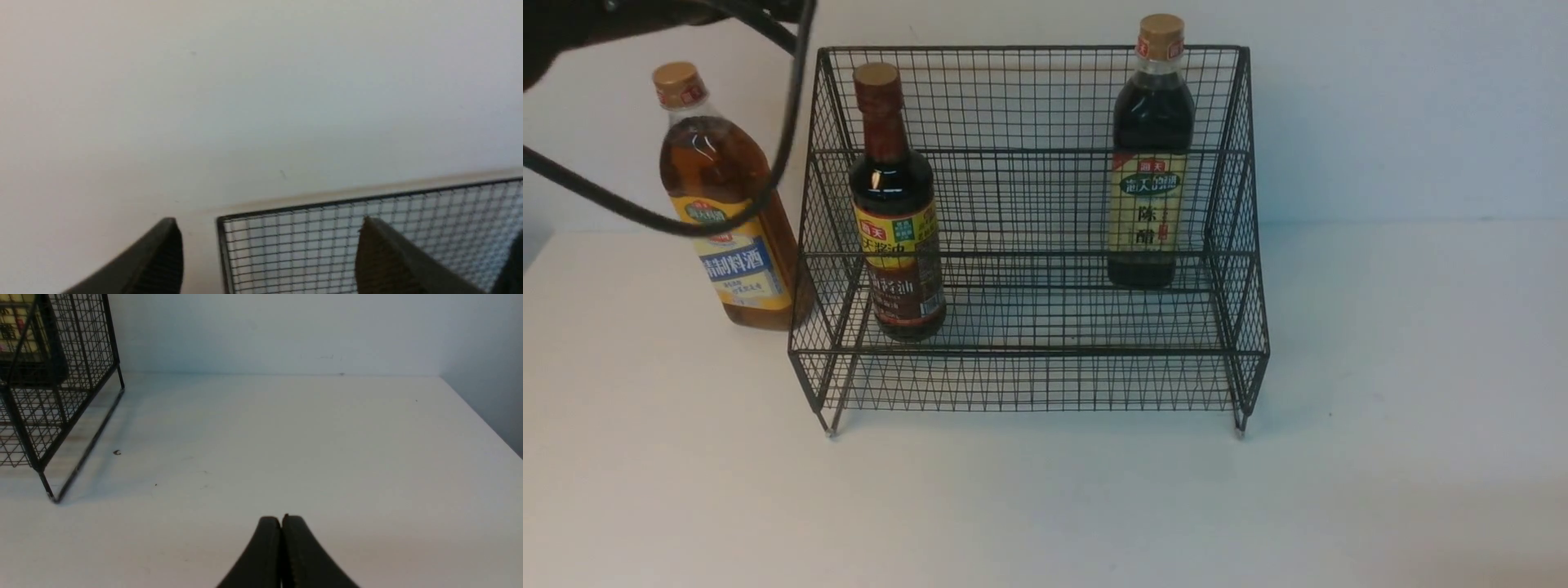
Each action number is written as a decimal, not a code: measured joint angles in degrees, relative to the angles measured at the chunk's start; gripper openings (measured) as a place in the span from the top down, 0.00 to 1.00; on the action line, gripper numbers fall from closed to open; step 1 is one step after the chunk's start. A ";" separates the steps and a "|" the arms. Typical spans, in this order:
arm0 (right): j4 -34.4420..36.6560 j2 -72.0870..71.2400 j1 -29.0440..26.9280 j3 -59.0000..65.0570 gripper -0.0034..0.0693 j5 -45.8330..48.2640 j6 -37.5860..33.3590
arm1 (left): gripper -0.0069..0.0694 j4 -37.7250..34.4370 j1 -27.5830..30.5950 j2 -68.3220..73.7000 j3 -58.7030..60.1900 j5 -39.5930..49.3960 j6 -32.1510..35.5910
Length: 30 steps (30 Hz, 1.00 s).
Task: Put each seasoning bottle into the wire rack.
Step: Use the left arm to grab the condiment bottle closest to it
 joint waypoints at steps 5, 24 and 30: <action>0.00 0.00 0.00 0.00 0.97 0.00 0.00 | 0.78 0.07 7.30 -0.55 0.00 4.01 -2.95; 0.00 0.00 0.00 0.00 0.97 0.00 0.00 | 0.71 0.74 13.51 4.63 -0.02 -2.76 -3.58; 0.00 0.00 0.00 0.00 0.97 0.00 0.00 | 0.63 0.74 13.11 0.73 -0.02 3.31 -3.63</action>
